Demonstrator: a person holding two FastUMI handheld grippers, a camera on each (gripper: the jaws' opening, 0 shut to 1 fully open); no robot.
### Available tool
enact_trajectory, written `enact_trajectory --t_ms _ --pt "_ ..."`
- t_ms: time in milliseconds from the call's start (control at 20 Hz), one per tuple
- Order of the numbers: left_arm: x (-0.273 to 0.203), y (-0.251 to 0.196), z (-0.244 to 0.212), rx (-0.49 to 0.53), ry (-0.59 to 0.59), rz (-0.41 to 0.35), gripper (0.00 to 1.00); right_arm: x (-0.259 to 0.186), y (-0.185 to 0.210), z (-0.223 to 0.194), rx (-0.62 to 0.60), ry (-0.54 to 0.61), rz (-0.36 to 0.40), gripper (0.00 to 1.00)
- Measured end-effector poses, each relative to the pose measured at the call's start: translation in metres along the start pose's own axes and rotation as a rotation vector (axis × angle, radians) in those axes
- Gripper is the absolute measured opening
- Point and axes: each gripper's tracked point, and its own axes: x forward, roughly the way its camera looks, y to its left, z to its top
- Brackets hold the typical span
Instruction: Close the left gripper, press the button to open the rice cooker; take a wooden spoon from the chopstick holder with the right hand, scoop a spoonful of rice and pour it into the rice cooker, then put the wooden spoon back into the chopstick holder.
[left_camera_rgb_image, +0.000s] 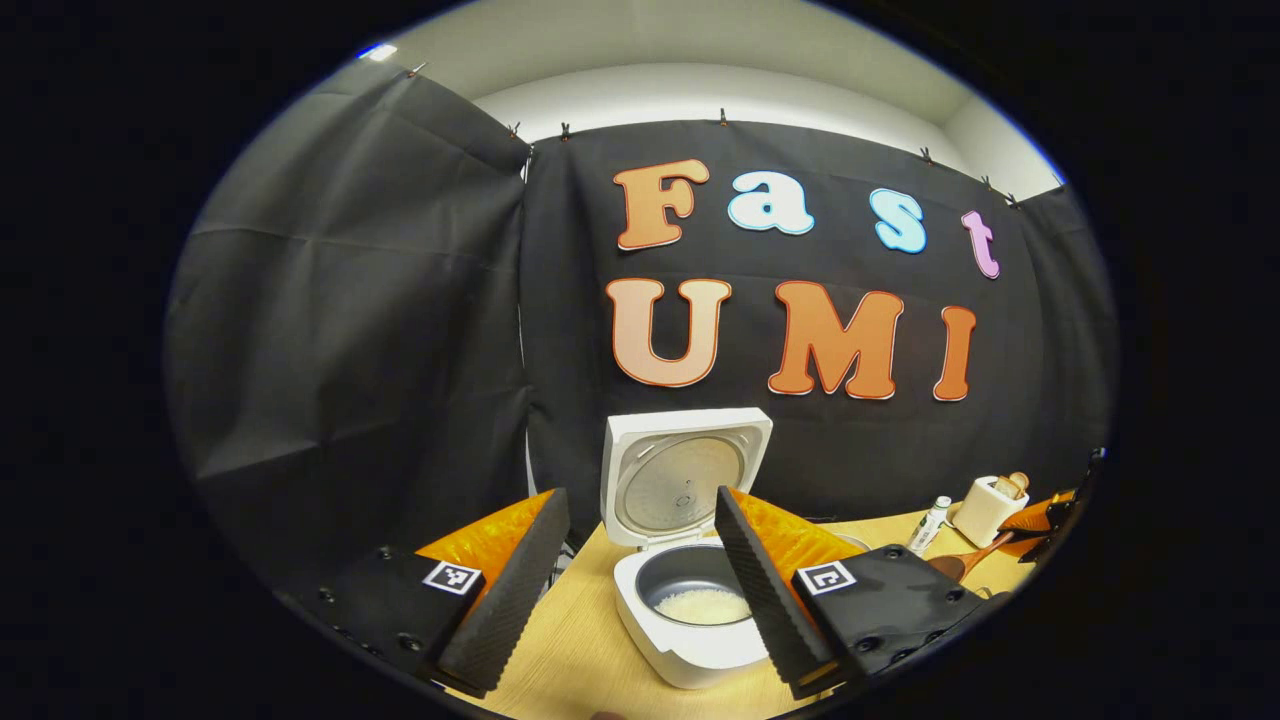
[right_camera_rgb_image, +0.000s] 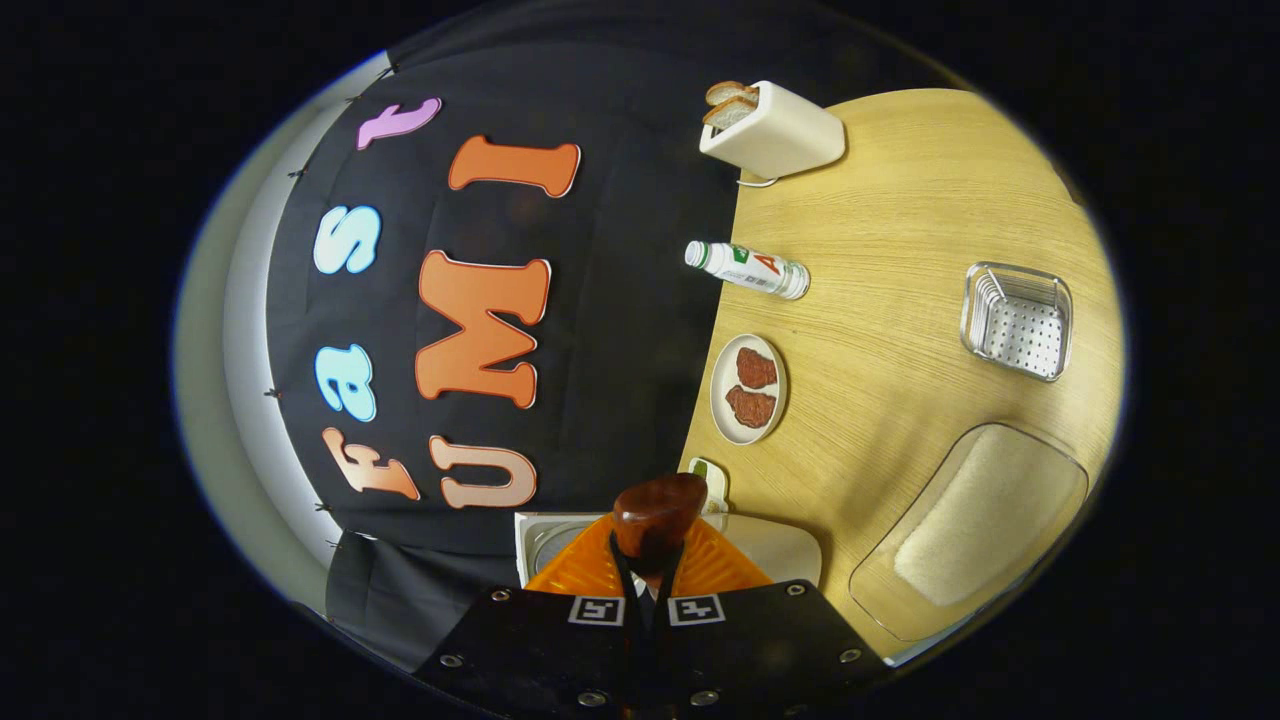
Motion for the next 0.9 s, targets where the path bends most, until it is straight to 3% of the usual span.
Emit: enact_trajectory --t_ms 450,900 --pt "0.010 0.015 -0.007 -0.014 0.024 0.005 0.99 0.060 0.052 -0.034 -0.034 0.050 0.030 0.02" --pt "0.004 0.037 -0.009 -0.031 0.034 0.041 0.99 0.123 0.085 -0.067 -0.171 0.057 0.037 0.02"
